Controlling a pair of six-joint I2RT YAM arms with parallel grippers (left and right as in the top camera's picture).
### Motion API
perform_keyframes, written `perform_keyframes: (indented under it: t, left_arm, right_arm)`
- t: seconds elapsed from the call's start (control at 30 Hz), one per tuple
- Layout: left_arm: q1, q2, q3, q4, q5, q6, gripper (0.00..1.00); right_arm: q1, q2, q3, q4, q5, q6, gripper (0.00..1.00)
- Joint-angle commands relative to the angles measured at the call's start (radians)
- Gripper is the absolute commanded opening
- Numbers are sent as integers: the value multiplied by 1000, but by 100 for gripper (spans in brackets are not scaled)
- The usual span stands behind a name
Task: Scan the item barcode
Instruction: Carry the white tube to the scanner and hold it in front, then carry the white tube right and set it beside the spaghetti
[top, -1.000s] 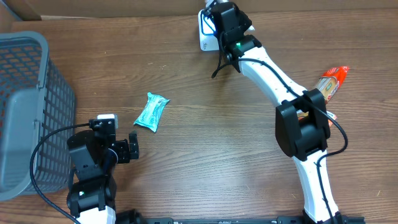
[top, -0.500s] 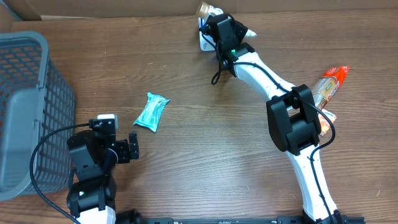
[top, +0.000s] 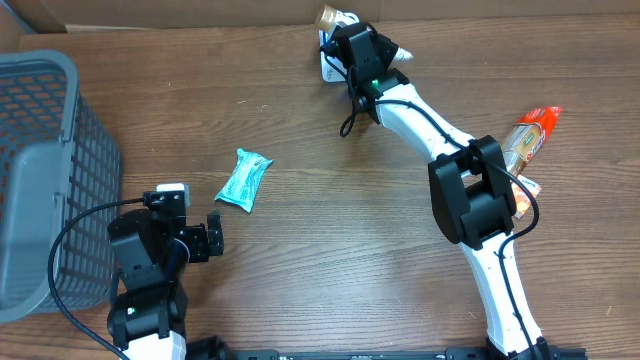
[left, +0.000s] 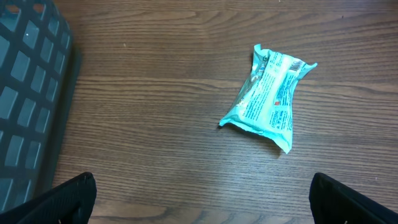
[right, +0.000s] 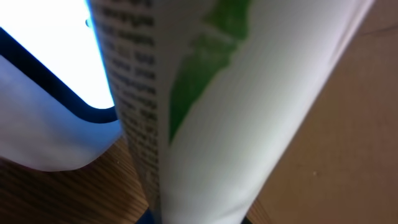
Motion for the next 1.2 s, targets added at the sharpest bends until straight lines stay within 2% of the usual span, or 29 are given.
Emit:
perform_keyframes:
  t: [0.0,0.17,0.37,0.6,0.77,0.8,0.93,1.17]
  left_arm:
    - [5,2,-2,3,14,19,100]
    - [5,2,-2,3,14,19,100]
    - [5,2,-2,3,14,19,100]
    - [5,2,-2,4,14,19,99]
    - [5,2,-2,4,14,19,100]
    - [5,2,-2,3,14,19,100]
    - [5,2,-2,3,14,19,100]
    - [5,2,-2,4,14,19,100]
  right_arm:
    - [0,-45,24,1,14,11,4]
    - [3,-134,24,-60,-8,128,4]
    - [1,-324,24,-291,-147,311,4]
    - [-28,-566,24,-661,-480,719,4]
    - [-124,-668,24,-923,-623,1147,4]
    - [-149,-672,24,-969,-653,1197,4]
    - [-251,-663,-14,-1090,-819,1233,4]
    - [-304,-659,-327,-947,-884,1241,4]
